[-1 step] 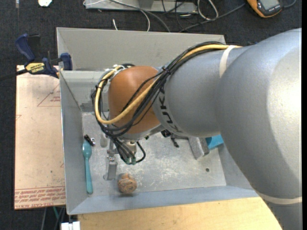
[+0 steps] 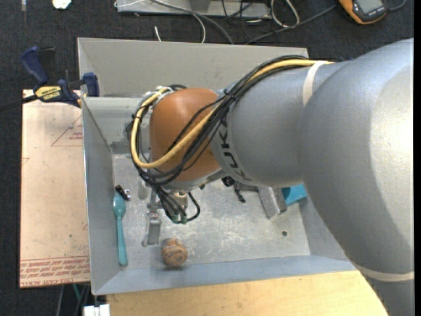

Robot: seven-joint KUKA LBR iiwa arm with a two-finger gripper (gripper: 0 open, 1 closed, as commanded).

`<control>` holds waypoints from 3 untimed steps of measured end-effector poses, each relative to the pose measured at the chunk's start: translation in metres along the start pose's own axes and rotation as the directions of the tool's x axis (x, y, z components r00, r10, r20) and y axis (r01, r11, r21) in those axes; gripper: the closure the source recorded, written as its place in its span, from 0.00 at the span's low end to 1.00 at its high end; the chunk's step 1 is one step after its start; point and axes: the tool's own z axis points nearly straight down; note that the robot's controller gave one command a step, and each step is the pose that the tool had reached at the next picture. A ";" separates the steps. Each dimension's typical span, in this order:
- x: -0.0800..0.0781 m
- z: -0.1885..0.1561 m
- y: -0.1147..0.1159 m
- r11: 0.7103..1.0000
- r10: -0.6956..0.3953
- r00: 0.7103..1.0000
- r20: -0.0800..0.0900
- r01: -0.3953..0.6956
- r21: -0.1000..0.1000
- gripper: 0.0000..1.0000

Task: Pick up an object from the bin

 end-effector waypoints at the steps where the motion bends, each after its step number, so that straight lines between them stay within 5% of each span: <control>1: 0.021 0.029 -0.026 0.994 -0.110 0.994 0.007 0.110 -0.004 0.00; 2: 0.026 0.043 -0.062 0.999 -0.042 0.999 0.002 0.042 -0.002 0.00; 3: 0.033 0.053 -0.088 0.980 -0.199 0.980 -0.003 0.199 -0.001 0.00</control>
Offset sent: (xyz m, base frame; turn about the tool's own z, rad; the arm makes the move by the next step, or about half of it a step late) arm -0.0238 -0.0695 -0.0397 -0.0218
